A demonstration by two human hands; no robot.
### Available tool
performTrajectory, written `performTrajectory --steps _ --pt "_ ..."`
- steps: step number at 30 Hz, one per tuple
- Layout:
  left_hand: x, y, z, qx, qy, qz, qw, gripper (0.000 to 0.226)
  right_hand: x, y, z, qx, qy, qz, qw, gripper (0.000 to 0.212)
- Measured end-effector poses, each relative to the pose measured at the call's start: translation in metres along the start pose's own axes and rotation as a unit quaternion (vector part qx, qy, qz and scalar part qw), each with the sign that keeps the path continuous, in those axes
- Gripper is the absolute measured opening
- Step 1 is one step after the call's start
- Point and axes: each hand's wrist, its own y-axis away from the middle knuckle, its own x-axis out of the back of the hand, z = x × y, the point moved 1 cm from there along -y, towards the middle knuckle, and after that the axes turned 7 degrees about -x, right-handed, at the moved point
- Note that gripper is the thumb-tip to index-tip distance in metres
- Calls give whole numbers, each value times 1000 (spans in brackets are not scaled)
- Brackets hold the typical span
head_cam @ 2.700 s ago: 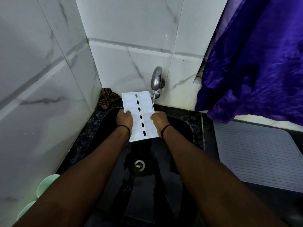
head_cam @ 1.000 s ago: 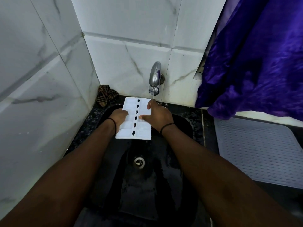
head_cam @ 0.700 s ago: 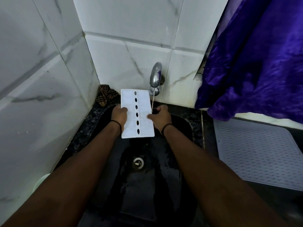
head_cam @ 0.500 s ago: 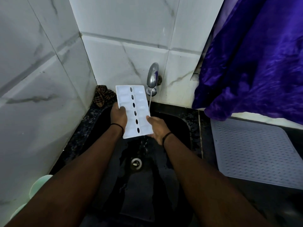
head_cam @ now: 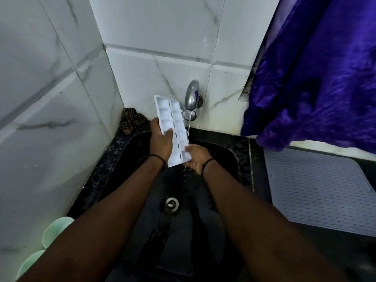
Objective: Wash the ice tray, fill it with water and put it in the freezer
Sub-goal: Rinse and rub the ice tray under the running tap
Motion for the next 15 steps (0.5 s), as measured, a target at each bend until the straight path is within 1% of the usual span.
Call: performTrajectory --steps 1,4,7,9,10,12,15 --pt "-2 1 1 8 -10 -4 1000 46 0 1 1 -4 5 1 1000 27" --pt "-5 0 1 40 -20 -6 999 46 0 3 3 -25 2 -2 1000 21" --pt "-4 -4 -2 67 -19 -1 998 41 6 2 4 -34 10 -4 999 26" --pt "-2 -7 -4 81 -20 2 997 41 10 2 3 -37 27 -5 999 14" --pt "0 -8 -5 86 -14 2 996 41 12 2 2 -41 38 -3 998 6" --pt "1 -11 -7 100 13 -3 995 37 16 2 -2 -44 56 4 997 9" --pt "5 -12 -12 156 63 -24 985 34 20 3 -6 -35 67 -2 997 12"
